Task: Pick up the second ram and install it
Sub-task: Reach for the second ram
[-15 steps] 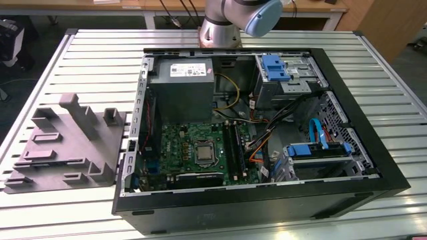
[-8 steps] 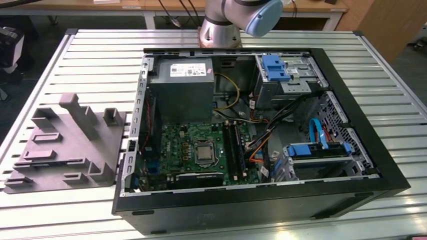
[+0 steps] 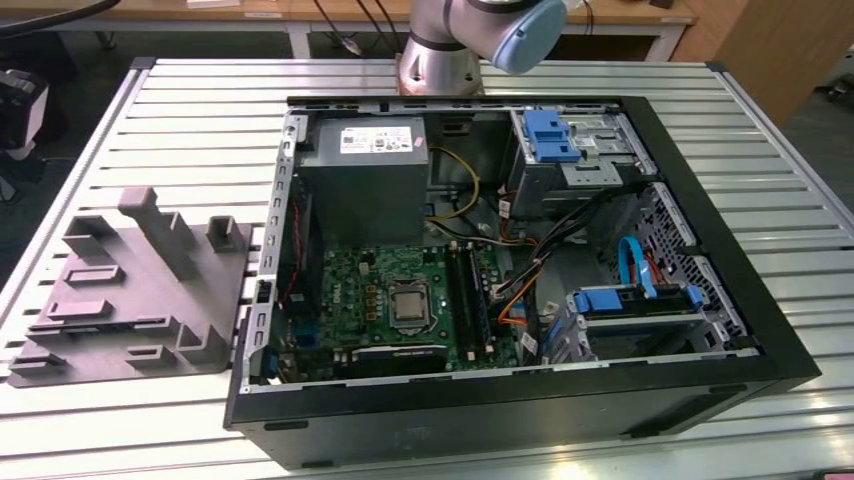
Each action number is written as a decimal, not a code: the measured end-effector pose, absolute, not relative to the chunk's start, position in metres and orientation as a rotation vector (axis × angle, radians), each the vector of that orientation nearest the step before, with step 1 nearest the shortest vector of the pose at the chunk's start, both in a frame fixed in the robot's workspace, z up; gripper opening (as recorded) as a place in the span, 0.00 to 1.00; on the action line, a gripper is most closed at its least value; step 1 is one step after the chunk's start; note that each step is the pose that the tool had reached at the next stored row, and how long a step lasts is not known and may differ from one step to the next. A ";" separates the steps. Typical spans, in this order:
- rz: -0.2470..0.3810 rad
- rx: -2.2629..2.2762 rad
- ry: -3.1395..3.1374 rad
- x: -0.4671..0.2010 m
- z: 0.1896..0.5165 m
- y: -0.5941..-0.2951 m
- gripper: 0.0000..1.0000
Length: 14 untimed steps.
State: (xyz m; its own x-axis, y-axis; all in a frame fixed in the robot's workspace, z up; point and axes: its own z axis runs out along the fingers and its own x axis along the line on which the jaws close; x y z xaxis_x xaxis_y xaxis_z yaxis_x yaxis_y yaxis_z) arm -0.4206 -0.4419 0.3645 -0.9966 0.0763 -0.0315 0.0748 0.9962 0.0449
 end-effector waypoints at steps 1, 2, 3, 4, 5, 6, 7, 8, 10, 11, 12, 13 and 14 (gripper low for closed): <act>0.068 0.117 3.106 -0.421 0.363 -0.443 0.10; 0.068 0.117 3.106 -0.421 0.362 -0.444 0.10; 0.068 0.117 3.105 -0.421 0.361 -0.445 0.10; 0.068 0.117 3.105 -0.422 0.360 -0.446 0.10; 0.068 0.118 3.105 -0.422 0.359 -0.447 0.10; 0.068 0.117 3.105 -0.422 0.358 -0.448 0.10; 0.068 0.117 3.105 -0.422 0.358 -0.449 0.10; 0.068 0.117 3.105 -0.423 0.357 -0.450 0.10; 0.068 0.117 3.105 -0.423 0.356 -0.451 0.10; 0.068 0.117 3.105 -0.423 0.355 -0.452 0.10; 0.068 0.117 3.105 -0.424 0.354 -0.453 0.10; 0.068 0.117 3.105 -0.424 0.353 -0.454 0.10; 0.068 0.118 3.106 -0.424 0.352 -0.455 0.10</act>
State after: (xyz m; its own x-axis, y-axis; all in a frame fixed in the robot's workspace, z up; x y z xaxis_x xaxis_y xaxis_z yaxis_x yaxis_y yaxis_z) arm -0.4240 -0.4554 0.3518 -0.9966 0.0763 -0.0314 0.0748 0.9962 0.0448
